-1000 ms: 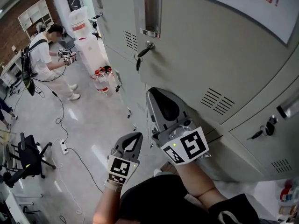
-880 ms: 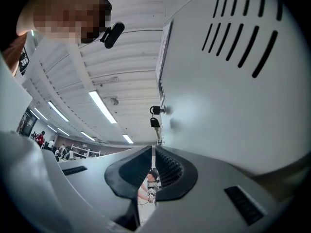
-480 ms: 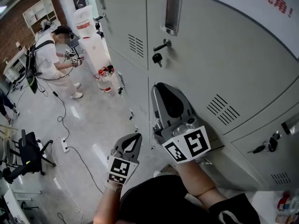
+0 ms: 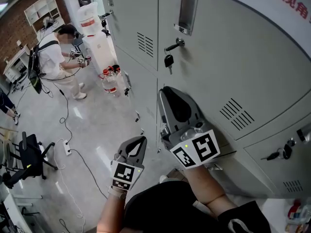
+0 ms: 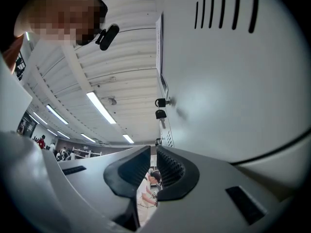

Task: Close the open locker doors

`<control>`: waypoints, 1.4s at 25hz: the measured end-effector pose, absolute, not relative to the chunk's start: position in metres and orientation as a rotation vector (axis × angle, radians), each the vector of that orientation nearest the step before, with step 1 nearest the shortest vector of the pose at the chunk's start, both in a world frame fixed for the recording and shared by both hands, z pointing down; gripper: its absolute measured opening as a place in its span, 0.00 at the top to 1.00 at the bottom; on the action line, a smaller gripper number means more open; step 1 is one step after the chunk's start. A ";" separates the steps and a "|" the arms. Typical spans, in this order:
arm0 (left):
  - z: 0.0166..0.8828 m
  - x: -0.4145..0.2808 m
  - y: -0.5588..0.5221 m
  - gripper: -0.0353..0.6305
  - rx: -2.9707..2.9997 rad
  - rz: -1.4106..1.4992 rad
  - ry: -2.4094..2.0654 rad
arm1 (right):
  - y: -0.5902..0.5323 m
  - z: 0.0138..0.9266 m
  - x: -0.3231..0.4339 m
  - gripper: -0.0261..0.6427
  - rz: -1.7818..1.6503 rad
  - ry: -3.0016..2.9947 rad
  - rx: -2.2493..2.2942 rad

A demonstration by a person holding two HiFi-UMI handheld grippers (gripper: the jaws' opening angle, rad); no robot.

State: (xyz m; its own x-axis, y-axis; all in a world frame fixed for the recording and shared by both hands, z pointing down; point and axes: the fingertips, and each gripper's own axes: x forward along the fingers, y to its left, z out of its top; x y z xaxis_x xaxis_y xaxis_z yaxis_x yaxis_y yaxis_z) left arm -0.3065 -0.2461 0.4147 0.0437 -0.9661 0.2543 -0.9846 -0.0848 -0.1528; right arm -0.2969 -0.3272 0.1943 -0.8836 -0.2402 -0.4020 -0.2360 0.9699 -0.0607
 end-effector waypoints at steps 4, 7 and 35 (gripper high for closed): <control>0.418 -0.306 -0.239 0.92 2.221 0.433 -2.065 | -0.315 0.214 -0.301 0.89 0.000 2.766 -0.322; 0.422 -0.304 -0.232 0.92 2.231 0.425 -2.041 | -0.305 0.233 -0.300 0.89 0.007 2.815 -0.332; 0.440 -0.272 -0.184 0.92 2.407 0.238 -1.882 | -0.226 0.427 -0.208 0.92 -0.112 3.239 -0.597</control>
